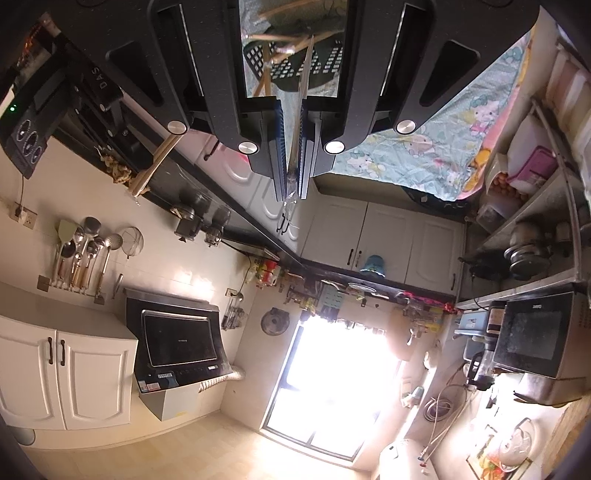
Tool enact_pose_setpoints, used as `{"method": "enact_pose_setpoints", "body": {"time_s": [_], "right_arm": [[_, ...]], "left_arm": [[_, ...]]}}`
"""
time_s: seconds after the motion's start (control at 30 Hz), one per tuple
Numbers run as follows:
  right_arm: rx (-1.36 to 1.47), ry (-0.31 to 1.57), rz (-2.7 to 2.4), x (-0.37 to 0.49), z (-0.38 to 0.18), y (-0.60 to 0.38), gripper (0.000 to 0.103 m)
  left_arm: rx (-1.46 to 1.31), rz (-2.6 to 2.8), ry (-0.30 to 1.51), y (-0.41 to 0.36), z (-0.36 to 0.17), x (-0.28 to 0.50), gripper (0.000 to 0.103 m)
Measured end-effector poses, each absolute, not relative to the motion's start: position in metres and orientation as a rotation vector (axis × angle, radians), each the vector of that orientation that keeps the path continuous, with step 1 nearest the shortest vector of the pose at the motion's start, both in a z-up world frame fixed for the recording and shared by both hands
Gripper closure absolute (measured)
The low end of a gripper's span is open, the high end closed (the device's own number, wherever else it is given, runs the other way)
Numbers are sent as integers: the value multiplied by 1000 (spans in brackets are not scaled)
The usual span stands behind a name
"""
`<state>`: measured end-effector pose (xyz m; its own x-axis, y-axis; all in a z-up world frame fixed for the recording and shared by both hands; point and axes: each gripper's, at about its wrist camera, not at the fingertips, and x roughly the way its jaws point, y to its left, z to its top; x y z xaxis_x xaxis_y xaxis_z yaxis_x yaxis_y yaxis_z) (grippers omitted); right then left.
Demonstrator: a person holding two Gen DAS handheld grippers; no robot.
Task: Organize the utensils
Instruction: 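Lower both chopsticks into the green caddy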
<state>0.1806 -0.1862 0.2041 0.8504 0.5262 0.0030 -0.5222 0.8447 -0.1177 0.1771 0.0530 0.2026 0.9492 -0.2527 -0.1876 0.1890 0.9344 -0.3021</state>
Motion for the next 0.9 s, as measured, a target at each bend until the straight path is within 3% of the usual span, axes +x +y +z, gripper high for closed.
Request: {"method": "enact_pose_setpoints", "body": {"time_s": [0.9], "right_arm": [[-64, 94, 562, 225, 143, -166, 98]], "left_arm": [[-293, -215, 304, 40, 132, 214, 100]]}}
